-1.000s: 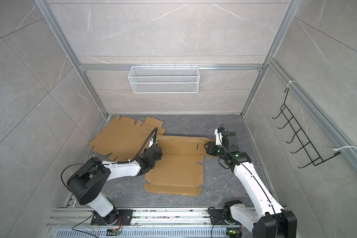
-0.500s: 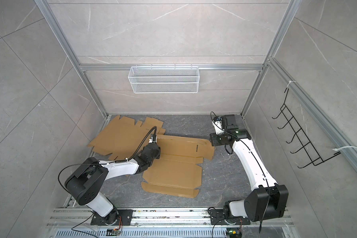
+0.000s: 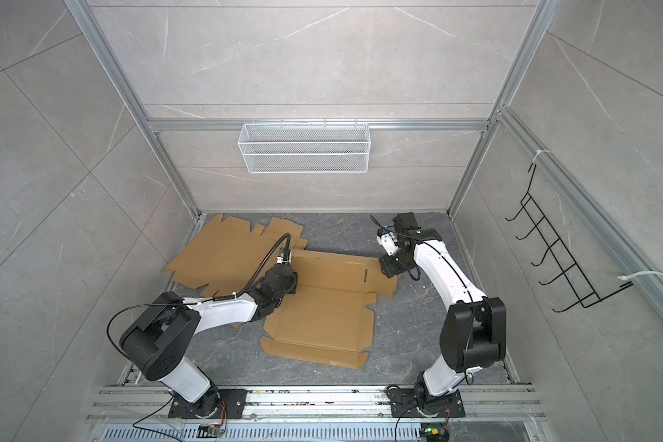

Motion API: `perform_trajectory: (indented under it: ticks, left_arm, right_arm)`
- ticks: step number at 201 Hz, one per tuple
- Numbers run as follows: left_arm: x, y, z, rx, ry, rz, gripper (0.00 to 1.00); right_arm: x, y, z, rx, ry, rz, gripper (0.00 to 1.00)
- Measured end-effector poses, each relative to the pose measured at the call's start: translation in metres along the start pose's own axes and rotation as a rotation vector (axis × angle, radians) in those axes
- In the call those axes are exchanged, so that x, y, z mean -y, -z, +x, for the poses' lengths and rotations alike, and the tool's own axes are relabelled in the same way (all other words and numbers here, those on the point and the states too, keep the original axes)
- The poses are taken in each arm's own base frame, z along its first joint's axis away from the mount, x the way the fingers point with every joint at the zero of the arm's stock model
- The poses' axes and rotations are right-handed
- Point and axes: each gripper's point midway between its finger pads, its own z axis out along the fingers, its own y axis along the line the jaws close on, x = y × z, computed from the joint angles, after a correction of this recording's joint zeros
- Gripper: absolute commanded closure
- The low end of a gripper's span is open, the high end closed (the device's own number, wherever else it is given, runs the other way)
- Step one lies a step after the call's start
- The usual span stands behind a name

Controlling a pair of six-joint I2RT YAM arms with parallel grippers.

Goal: Fold the paper box

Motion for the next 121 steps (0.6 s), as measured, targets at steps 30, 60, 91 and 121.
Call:
perform_trajectory:
  ticks: [30, 60, 91, 121]
  left_arm:
    - [0.0, 0.0, 0.0, 0.0, 0.0, 0.0, 1.0]
    - [0.0, 0.0, 0.0, 0.0, 0.002, 0.0, 1.0]
    - [0.0, 0.0, 0.0, -0.001, 0.026, 0.0, 1.0]
    - [0.0, 0.001, 0.002, -0.002, 0.071, 0.005, 1.0]
  right_arm:
    - [-0.006, -0.007, 0.003, -0.033, 0.03, -0.018, 0.62]
    - [-0.011, -0.002, 0.003, -0.014, 0.035, -0.022, 0.84]
    - [-0.016, 0.01, 0.006, 0.02, -0.012, -0.024, 0.93]
    - [-0.023, 0.023, 0.009, 0.052, -0.045, -0.03, 0.98]
